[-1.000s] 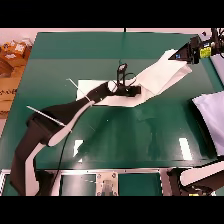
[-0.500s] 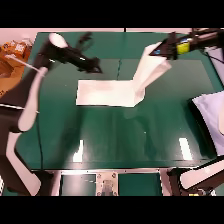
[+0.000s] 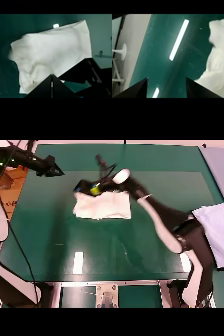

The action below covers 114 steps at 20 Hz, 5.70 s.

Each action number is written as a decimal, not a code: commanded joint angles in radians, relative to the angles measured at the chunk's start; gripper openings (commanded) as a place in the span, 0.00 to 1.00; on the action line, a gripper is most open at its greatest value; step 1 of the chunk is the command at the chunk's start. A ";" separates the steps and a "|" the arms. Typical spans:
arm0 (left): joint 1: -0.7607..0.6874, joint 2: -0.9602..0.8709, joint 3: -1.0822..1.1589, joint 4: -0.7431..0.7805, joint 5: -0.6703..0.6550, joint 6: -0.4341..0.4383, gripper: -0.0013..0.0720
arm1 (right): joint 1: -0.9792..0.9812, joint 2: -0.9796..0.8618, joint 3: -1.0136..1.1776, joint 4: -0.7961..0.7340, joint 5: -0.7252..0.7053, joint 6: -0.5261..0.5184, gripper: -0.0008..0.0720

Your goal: Fold the shirts.

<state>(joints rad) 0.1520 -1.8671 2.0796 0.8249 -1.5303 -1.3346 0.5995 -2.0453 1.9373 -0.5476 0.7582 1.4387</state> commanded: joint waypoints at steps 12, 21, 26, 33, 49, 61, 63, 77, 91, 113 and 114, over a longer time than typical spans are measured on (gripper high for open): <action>0.038 0.004 0.002 -0.001 -0.016 0.035 0.04 | -0.497 0.133 -0.002 -0.364 0.555 0.139 0.04; 0.038 0.004 0.002 0.000 -0.005 0.035 0.04 | -0.529 0.129 -0.370 -0.271 0.409 0.107 0.81; 0.038 0.004 0.001 0.003 -0.003 0.035 0.04 | -0.411 0.082 -0.410 -0.064 0.262 0.040 0.81; 0.038 0.004 0.001 0.138 0.011 0.034 0.04 | -0.412 0.101 -0.190 0.019 0.307 0.023 0.04; 0.038 0.004 0.001 0.140 -0.026 0.034 0.04 | -1.409 0.615 -0.047 -0.524 0.705 0.374 0.03; 0.038 0.004 0.001 0.140 -0.025 0.034 0.04 | -1.834 0.882 -0.616 -0.805 0.693 0.447 0.04; 0.038 0.004 0.001 0.139 -0.026 0.034 0.04 | -1.833 0.887 -0.742 -0.805 0.652 0.447 0.04; 0.037 0.006 0.002 0.139 0.006 0.022 0.04 | -1.823 0.869 -0.521 -0.941 1.041 0.534 0.84; -0.147 0.441 -0.462 0.299 0.056 -0.047 0.04 | -0.771 0.862 -0.629 -0.784 0.536 0.231 0.04; -0.357 0.652 -0.980 0.322 0.312 -0.153 0.04 | -0.502 0.860 -0.872 -0.772 0.357 0.225 0.04; -0.357 0.652 -0.980 0.322 0.312 -0.153 0.04 | -0.502 0.860 -0.872 -0.772 0.357 0.225 0.04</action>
<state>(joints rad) -0.2047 -1.2163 1.0996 1.1481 -1.2243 -1.4876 0.0967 -1.1847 1.0653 -1.3205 1.1152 1.6642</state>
